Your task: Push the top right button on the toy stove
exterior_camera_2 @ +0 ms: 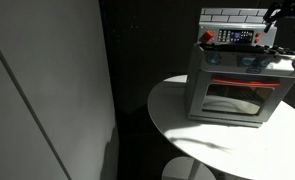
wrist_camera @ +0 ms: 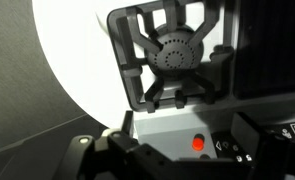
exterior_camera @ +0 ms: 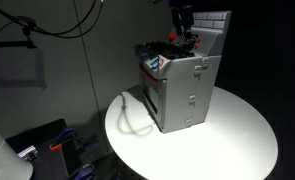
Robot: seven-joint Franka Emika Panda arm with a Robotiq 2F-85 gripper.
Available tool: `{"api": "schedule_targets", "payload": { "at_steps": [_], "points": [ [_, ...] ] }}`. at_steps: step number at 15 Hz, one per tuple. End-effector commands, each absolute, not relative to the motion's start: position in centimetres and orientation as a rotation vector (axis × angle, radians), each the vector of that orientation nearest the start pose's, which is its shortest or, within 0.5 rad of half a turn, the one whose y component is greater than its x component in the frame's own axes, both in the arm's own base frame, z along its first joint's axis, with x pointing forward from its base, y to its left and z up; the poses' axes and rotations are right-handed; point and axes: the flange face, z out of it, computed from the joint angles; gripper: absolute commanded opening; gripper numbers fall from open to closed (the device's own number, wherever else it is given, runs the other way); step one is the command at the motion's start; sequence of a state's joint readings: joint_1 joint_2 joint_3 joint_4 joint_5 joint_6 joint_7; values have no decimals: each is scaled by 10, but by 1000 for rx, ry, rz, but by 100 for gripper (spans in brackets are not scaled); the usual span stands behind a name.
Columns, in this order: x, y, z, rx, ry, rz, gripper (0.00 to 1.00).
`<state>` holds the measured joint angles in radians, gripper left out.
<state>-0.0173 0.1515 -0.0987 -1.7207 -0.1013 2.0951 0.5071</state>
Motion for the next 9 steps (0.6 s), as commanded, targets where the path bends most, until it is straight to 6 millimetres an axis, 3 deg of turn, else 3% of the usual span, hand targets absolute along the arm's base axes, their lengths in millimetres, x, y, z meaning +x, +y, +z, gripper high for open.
{"api": "schedule_targets", "payload": {
  "at_steps": [1,9],
  "points": [
    [603,-72,533,-3054,835,-260,100],
    [561,-68,563,-3078,726,-87,100]
  ]
}}
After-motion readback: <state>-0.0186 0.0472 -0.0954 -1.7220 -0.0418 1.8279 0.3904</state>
